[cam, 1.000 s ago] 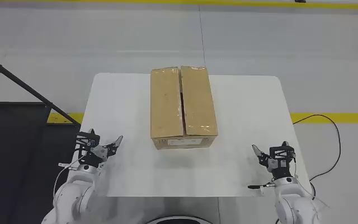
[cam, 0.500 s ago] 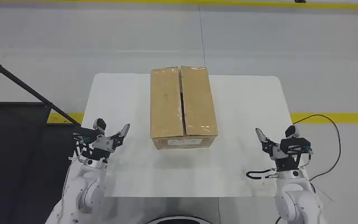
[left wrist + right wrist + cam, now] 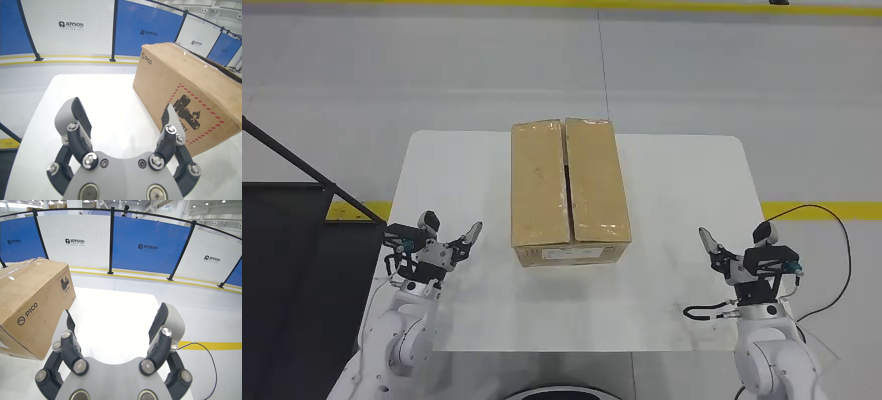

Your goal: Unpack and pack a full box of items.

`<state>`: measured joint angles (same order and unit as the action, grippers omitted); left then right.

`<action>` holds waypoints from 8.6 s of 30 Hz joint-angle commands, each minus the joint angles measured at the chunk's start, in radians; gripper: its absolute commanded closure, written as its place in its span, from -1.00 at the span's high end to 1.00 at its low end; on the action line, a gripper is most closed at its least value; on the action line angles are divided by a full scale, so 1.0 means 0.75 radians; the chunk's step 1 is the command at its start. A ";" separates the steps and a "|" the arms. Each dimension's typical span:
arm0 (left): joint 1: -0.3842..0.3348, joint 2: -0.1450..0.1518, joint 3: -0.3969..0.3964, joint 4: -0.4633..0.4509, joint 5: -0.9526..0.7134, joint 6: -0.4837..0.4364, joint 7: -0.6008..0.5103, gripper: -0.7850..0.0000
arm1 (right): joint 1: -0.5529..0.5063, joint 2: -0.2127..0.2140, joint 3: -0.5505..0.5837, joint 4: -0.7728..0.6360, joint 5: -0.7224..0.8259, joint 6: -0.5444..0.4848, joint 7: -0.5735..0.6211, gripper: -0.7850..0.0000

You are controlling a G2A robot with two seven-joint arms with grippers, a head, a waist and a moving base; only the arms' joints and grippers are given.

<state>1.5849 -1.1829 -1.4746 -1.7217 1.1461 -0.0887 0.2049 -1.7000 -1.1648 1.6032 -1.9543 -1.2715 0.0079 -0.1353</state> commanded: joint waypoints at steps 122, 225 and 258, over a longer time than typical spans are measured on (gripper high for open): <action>-0.254 -0.061 0.060 0.184 -0.363 -0.237 -0.002 1.00 | 0.498 -0.030 -0.088 0.402 1.058 -0.229 0.568 1.00; -0.656 -0.071 0.249 0.648 -0.012 -0.682 -0.052 1.00 | 0.550 -0.007 0.000 0.583 1.472 -0.483 0.622 1.00; -1.055 -0.170 0.480 1.159 0.084 -0.290 0.117 1.00 | 0.481 0.002 0.054 0.579 1.492 -0.448 0.579 1.00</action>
<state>0.7995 -1.3069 -1.1199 -0.8639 1.2115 -0.3152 0.2790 -1.3370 -1.1632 1.6416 -1.5202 -0.1539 -0.3285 0.2998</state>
